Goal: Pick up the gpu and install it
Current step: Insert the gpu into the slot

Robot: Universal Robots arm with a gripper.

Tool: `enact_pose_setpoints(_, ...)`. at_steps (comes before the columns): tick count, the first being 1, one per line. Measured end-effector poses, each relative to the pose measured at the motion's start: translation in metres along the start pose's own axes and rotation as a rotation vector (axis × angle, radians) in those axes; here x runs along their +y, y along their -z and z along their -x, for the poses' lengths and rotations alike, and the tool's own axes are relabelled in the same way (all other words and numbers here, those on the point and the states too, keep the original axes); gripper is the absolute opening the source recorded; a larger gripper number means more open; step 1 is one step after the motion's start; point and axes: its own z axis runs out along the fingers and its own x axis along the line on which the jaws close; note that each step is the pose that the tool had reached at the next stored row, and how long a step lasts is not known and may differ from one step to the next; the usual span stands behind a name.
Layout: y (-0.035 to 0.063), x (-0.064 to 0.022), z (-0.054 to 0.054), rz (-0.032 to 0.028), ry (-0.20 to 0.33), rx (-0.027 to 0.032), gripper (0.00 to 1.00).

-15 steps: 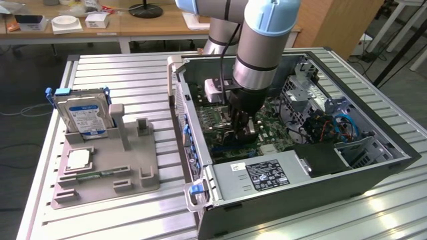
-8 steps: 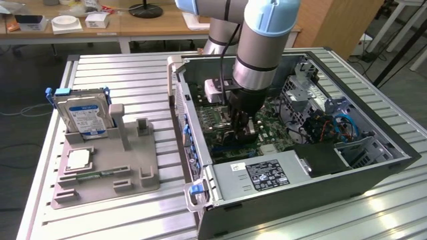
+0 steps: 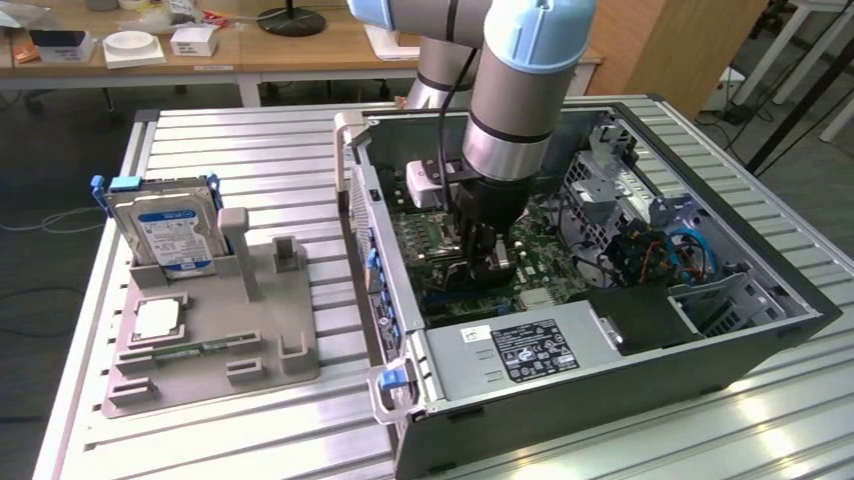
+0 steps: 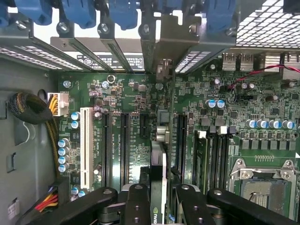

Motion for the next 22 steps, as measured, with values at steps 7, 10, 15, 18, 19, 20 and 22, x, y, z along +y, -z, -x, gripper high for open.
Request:
enact_pose_setpoints(7,-0.0042,-0.0001,-0.0002,0.0,0.003,0.001,0.26)
enact_pose_setpoints(10,-0.005,-0.0002,-0.0001,0.0004,0.003,0.0016,0.26)
enact_pose_setpoints(15,-0.0048,0.0,0.0001,-0.0001,0.002,0.0018,0.26)
enact_pose_setpoints(18,-0.0055,0.0004,0.0,0.0004,0.002,0.0,0.26)
enact_pose_setpoints(19,-0.0055,0.0003,0.0,0.0005,0.002,0.0,0.26)
enact_pose_setpoints(20,-0.0055,0.0003,0.0,-0.0004,0.002,0.0004,0.26)
enact_pose_setpoints(22,-0.0055,0.0004,0.0001,0.0009,0.002,-0.0004,0.26)
